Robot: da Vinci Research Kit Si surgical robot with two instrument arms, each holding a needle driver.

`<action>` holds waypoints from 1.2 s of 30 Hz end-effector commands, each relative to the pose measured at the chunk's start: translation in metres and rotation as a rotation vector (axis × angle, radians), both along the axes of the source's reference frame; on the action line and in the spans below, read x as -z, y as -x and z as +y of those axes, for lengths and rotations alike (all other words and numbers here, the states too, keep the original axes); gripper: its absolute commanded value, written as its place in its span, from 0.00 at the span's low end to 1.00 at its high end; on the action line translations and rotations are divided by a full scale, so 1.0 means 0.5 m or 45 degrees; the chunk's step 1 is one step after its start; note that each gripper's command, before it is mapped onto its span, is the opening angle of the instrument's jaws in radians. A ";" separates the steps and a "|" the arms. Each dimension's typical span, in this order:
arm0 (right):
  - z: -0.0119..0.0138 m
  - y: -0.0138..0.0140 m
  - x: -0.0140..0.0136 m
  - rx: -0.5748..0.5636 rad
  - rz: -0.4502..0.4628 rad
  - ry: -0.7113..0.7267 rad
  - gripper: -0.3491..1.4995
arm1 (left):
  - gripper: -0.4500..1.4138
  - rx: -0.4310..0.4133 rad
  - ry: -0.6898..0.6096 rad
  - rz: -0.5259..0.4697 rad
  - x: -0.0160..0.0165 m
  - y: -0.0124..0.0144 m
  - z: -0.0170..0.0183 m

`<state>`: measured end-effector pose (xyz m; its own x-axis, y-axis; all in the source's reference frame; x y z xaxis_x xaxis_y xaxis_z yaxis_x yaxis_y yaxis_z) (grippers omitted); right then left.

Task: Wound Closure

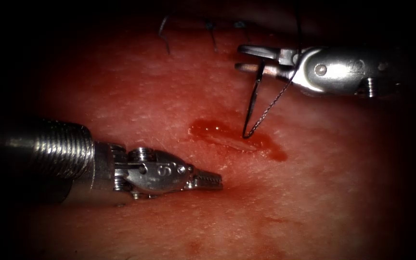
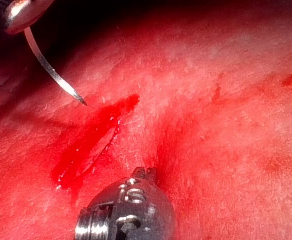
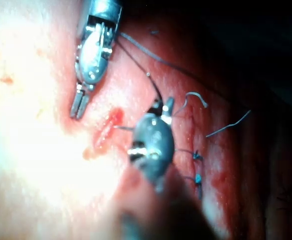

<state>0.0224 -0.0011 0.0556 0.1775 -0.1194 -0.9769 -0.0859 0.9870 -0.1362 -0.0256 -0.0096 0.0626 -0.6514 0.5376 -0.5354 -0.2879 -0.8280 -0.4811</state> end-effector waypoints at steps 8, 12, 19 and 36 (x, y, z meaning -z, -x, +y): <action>0.0037 -0.0020 -0.0031 -0.009 -0.036 0.096 0.00 | 0.19 0.008 0.001 -0.011 -0.0008 0.0012 0.0002; 0.0032 -0.0018 -0.0046 -0.006 -0.038 0.106 0.00 | 0.19 0.021 0.004 -0.024 -0.0005 0.0011 0.0006; 0.0020 -0.0021 -0.0066 0.003 -0.049 0.117 0.00 | 0.17 0.047 0.004 -0.053 0.0006 0.0003 0.0022; -0.0002 -0.0018 -0.0126 0.023 -0.106 0.147 0.00 | 0.16 0.065 0.009 -0.066 0.0010 0.0000 0.0028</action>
<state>0.0226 -0.0014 0.0616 0.2558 -0.2333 -0.9382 -0.0505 0.9659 -0.2540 -0.0250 -0.0082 0.0616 -0.5945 0.5665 -0.5706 -0.3059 -0.8156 -0.4911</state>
